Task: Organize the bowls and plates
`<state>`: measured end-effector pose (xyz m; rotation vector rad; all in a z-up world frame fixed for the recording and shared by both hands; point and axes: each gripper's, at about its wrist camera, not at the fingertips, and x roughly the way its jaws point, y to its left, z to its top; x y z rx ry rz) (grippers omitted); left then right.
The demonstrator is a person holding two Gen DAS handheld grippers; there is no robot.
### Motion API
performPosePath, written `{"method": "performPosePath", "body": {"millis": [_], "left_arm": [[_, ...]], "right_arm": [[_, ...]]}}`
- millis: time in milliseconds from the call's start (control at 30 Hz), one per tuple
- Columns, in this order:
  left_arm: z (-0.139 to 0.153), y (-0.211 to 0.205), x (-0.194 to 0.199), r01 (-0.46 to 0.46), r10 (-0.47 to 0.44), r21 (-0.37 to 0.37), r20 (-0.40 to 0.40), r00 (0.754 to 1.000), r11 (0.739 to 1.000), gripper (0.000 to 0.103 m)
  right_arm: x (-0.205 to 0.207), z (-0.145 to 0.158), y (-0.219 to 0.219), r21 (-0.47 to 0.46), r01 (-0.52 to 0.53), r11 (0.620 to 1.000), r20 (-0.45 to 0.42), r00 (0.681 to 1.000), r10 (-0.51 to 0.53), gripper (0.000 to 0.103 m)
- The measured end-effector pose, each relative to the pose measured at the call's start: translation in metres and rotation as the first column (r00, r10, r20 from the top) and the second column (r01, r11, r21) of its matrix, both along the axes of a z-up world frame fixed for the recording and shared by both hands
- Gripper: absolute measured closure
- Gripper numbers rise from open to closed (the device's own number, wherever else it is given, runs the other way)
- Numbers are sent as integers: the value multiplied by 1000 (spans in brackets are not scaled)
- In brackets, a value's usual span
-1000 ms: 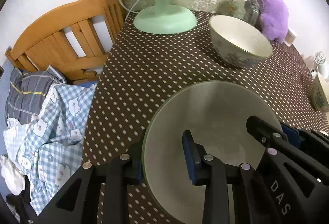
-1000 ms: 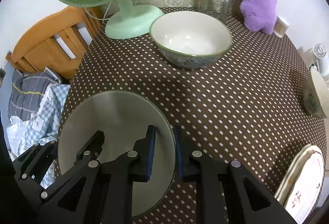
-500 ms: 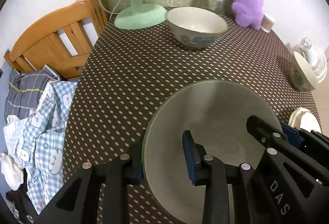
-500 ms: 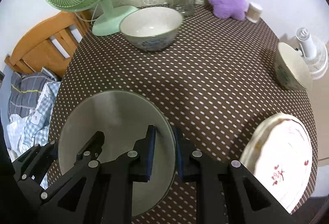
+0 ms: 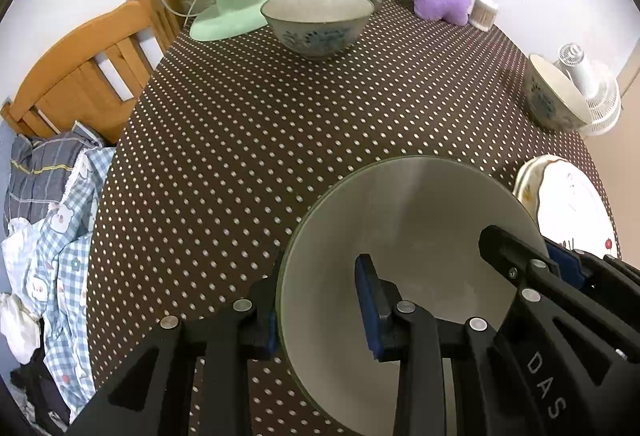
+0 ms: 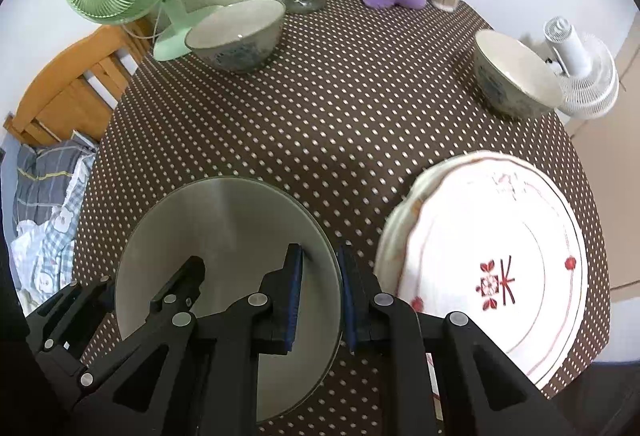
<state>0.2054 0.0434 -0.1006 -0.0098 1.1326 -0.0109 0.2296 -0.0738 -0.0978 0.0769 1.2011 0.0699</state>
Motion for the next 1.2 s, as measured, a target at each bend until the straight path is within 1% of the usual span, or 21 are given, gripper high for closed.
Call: {"method": "performPosePath", "body": {"millis": [300,533,700,800,833,867,933,967,1000,1033,1067,1133,1200], "left_arm": [[-11,-7,-10,5,-5,9,-34,999,1000,72],[-12,-11,-16,9,-9,21,-21,1000,1000,72],[-13,-10,-13,23,-22,14,-29,999,1000,67],[-12,-11,-11,47,-46,12,-33,998,999,61],[-12,-11,-11,55,-54,9,-35,998,998,55],[-11,-10,-10,59,-59,11,-33,998,998,50],[-9,-10,-11,70,-69,13,-27,997,997,45],[-7,-8,-11,69,-69,12,-24,997,998,43],[-5,-5,-11,68,-68,3,-20,998,998,40],[-4,-3,-10,67,-67,-7,-18,998,998,36],[0,-1,-10,64,-65,-15,-9,998,998,37],[7,3,-9,71,-71,-8,1,998,997,36],[15,4,-9,84,-83,-16,12,996,996,32]], "right_arm": [[-10,-14,-8,7,-15,1000,-30,999,15,82],[-12,-15,-7,-2,-25,1000,-25,999,25,82],[-11,-15,-6,-5,-19,1000,-25,1000,19,81],[-11,-15,-6,-6,-15,1000,-26,1000,15,81],[-11,-15,-5,-9,-12,1000,-29,1000,12,81],[-10,-15,-5,-5,-11,1000,-33,999,10,79],[-9,-15,-5,3,-10,1000,-38,999,10,75],[-9,-13,-4,1,-15,1000,-35,999,15,67],[-9,-11,-2,-3,-18,1000,-25,1000,18,64],[-9,-7,-1,-2,-22,1000,-12,1000,22,51],[-10,-3,1,5,-24,1000,5,1000,24,41],[-10,6,3,-1,-16,1000,28,999,16,35],[-9,12,5,4,-10,1000,39,999,10,32]]}}
